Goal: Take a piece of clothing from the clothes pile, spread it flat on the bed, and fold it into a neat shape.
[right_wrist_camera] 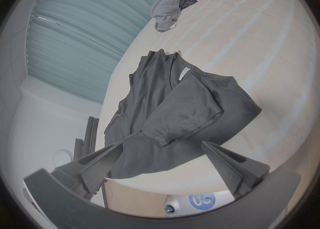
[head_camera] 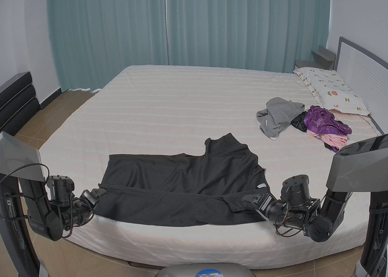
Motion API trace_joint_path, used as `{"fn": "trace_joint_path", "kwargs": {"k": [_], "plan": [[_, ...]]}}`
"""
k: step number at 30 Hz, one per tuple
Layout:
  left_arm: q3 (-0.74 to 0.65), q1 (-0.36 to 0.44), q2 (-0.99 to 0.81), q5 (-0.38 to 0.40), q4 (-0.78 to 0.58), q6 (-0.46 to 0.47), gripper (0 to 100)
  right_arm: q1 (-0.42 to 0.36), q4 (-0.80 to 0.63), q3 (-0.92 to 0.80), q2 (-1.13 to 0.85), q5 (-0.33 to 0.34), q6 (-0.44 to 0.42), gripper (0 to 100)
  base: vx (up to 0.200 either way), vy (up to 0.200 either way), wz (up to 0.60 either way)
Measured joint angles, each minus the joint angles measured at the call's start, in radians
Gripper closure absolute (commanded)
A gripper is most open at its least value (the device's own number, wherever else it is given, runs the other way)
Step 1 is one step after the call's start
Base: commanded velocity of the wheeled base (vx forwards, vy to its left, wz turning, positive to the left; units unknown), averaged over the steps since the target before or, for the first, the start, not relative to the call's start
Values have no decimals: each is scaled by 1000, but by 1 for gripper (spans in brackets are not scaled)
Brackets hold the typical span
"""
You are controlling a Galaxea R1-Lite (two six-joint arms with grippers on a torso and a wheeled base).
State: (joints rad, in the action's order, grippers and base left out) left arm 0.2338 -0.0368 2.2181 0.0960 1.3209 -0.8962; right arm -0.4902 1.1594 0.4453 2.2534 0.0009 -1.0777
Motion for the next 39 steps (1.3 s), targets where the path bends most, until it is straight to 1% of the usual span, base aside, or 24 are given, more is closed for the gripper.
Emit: {"fn": "trace_joint_path", "kwargs": {"k": [8,13,18,28,29,39], "plan": [[-2,3,23,-6,10,3,0,-2,-9,54,51,-63,-4,0,0,0,0],[-2,4,30,-9,12,4,0,-4,-28,72,70,-67,-3,0,0,0,0],[-3,4,34,-10,12,5,0,-4,-79,94,76,-69,-3,0,0,0,0],[-1,4,36,-10,12,6,0,19,-95,141,91,-70,-3,0,0,0,0],[-1,4,36,-10,12,5,0,19,-100,143,92,-70,-3,100,0,0,0],[-1,4,38,-10,12,6,0,21,-126,155,94,-71,-2,100,0,0,0]]}}
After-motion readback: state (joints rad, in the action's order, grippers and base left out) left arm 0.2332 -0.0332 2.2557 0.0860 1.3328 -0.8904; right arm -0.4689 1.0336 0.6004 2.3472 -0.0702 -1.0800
